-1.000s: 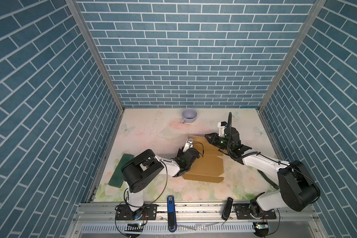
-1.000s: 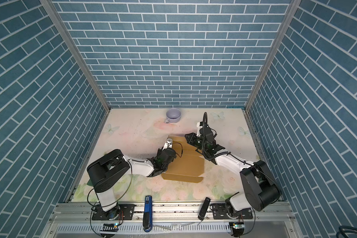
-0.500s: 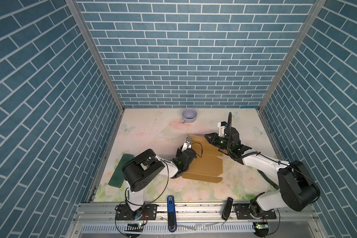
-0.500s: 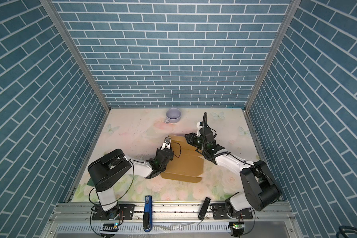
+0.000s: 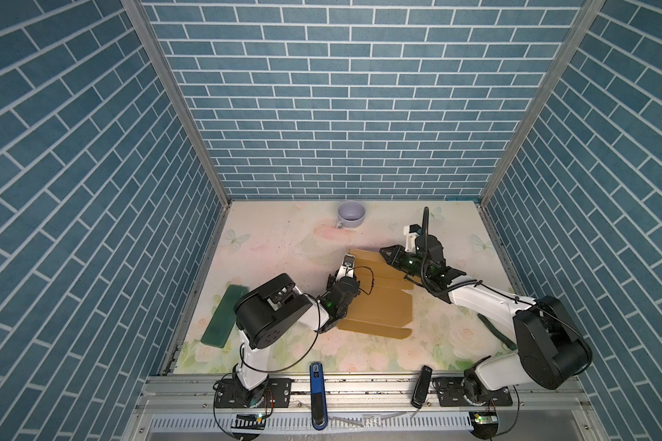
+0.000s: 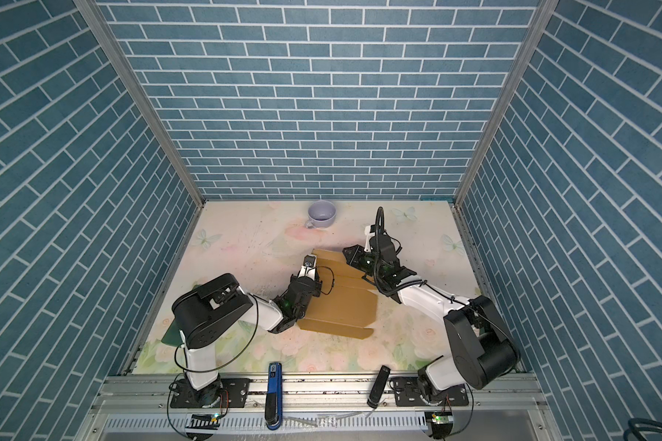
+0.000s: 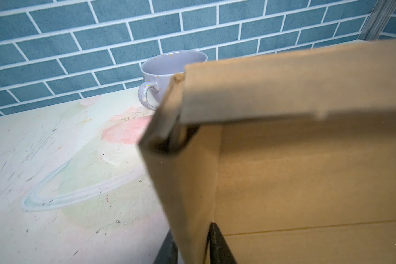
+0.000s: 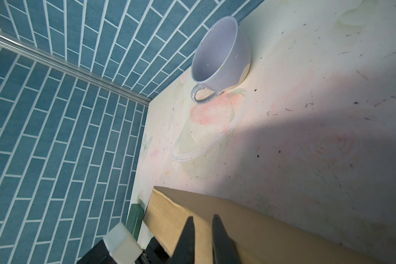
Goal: Fold the paper box
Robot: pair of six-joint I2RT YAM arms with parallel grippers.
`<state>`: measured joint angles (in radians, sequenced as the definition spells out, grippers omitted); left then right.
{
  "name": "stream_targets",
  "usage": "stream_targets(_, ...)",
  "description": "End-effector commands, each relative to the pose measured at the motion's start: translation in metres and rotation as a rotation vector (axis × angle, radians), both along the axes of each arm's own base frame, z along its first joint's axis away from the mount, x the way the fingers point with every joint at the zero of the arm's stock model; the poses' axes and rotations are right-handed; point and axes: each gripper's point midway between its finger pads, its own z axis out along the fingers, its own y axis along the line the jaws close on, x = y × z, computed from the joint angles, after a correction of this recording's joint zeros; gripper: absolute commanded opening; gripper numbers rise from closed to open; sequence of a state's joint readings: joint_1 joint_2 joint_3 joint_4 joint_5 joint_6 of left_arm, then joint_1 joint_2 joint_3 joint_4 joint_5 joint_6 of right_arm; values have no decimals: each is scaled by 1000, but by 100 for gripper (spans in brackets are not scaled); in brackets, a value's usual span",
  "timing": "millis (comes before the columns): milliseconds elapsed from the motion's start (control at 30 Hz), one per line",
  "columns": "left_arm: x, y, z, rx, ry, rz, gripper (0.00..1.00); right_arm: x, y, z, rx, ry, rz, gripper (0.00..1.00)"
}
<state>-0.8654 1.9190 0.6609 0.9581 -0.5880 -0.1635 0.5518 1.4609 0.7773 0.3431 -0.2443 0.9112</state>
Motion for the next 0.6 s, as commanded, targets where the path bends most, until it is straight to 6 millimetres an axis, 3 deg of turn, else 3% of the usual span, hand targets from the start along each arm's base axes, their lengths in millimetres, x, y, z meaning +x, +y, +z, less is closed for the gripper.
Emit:
stream_targets(0,6,6,-7,10,1,7,22,-9,-7,-38,-87,121,-11,17)
stream_targets(567,12,12,-7,9,20,42,1,-7,-4,-39,-95,130,-3,16)
